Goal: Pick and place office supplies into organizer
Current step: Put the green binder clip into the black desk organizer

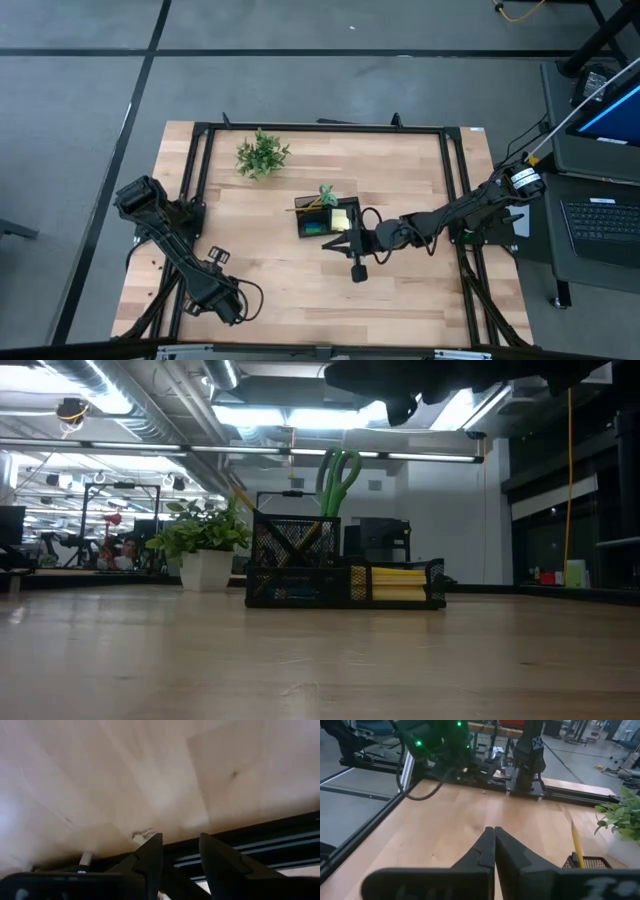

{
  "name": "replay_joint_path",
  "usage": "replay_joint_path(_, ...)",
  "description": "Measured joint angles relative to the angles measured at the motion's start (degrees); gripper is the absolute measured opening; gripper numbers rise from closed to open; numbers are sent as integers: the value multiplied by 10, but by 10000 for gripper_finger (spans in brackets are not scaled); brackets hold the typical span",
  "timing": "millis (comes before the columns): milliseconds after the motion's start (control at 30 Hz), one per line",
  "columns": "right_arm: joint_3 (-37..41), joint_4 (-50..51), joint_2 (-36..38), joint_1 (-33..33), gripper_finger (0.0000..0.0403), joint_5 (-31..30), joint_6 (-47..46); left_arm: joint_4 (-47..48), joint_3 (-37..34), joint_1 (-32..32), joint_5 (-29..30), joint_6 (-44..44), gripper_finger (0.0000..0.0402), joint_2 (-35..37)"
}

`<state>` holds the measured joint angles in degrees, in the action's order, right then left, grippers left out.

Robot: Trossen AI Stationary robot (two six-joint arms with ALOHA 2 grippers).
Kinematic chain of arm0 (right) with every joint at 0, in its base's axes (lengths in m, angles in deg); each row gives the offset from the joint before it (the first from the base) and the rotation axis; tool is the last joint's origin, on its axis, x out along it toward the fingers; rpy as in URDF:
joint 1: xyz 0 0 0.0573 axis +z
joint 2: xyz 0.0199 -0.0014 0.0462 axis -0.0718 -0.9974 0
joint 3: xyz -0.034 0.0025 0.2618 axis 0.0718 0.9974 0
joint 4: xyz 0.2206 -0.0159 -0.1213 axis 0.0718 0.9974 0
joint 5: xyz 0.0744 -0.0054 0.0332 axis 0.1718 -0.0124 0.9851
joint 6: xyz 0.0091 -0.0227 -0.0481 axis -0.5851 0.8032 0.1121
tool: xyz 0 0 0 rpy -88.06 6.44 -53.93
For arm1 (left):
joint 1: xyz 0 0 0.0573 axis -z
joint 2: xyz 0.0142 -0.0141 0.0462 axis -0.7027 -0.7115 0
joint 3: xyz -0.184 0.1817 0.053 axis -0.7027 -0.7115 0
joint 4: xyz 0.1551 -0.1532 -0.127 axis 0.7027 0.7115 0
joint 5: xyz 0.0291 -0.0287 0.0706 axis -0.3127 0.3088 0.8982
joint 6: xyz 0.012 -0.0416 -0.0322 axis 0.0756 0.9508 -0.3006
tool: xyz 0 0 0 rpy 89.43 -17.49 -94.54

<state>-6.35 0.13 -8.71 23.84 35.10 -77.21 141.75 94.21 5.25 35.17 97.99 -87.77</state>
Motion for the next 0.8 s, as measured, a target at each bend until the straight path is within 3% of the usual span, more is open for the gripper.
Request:
replay_joint_path(367, 0, 1, 0, 0, 10, 2, 0, -3, -69, -10, -1, 11, 114, 12)
replay_joint_path(600, 0, 1, 0, 0, 10, 5, 1, -73, -116, -20, 0, 44, 104, 76)
replay_joint_path(800, 0, 2, 0, 0, 10, 5, 2, -72, -160, -24, 1, 89, 104, 114)
